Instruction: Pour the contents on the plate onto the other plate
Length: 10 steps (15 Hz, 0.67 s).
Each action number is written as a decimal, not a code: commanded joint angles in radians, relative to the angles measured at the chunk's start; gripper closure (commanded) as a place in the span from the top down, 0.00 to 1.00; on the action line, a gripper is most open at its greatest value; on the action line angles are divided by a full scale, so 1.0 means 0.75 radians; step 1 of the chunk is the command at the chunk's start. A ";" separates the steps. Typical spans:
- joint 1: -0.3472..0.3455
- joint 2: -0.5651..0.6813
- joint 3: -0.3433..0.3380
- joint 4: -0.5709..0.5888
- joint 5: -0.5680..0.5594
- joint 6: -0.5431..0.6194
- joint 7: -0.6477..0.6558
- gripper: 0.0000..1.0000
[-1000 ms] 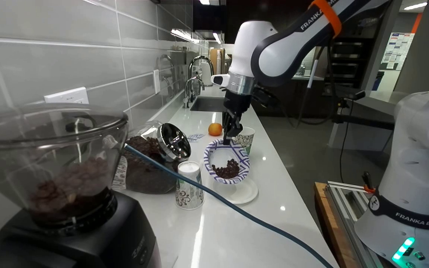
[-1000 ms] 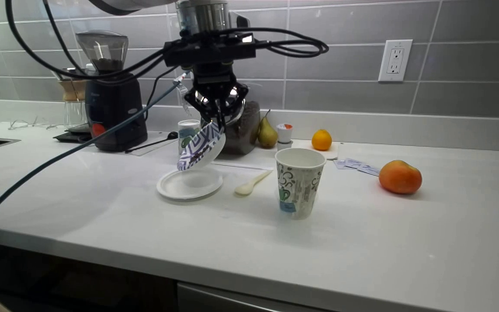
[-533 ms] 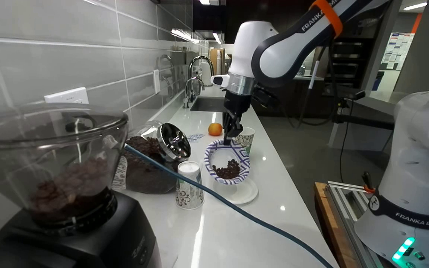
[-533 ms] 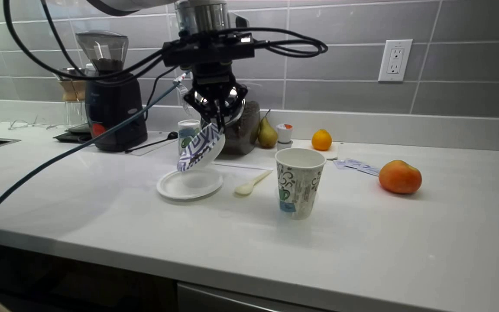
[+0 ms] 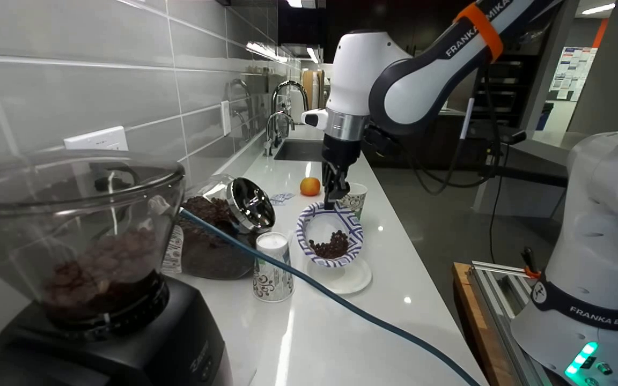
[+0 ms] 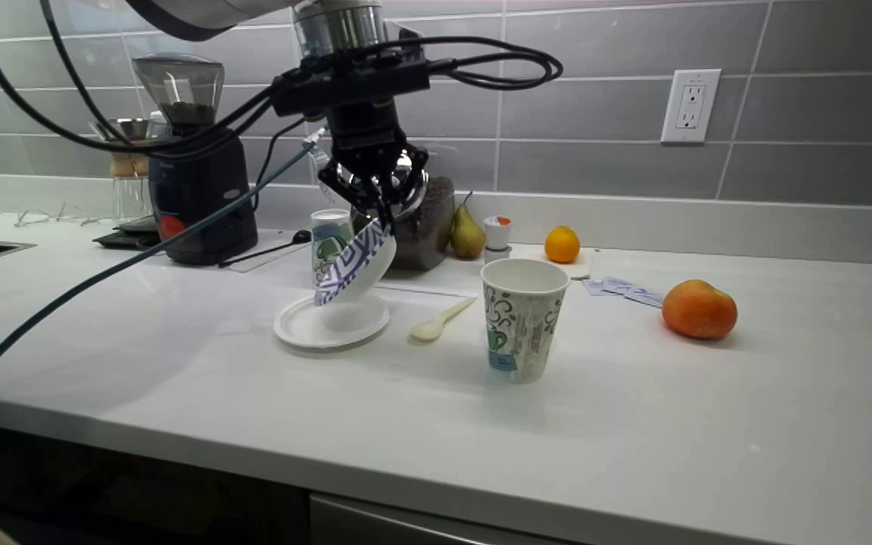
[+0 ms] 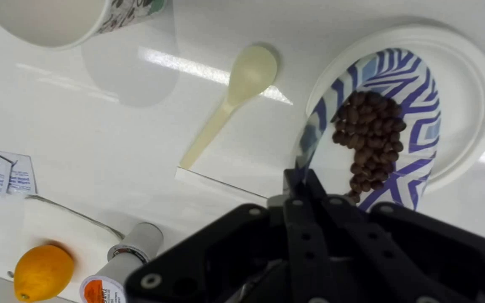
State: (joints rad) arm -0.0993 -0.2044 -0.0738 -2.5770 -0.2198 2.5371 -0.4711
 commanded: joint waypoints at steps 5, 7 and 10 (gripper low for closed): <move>-0.004 -0.038 0.057 -0.013 -0.254 -0.048 0.278 0.01; -0.007 -0.047 0.075 -0.017 -0.312 -0.059 0.348 0.01; -0.007 -0.059 0.104 -0.023 -0.391 -0.078 0.458 0.01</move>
State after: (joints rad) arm -0.0996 -0.2093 -0.0202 -2.5770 -0.4396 2.5094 -0.2195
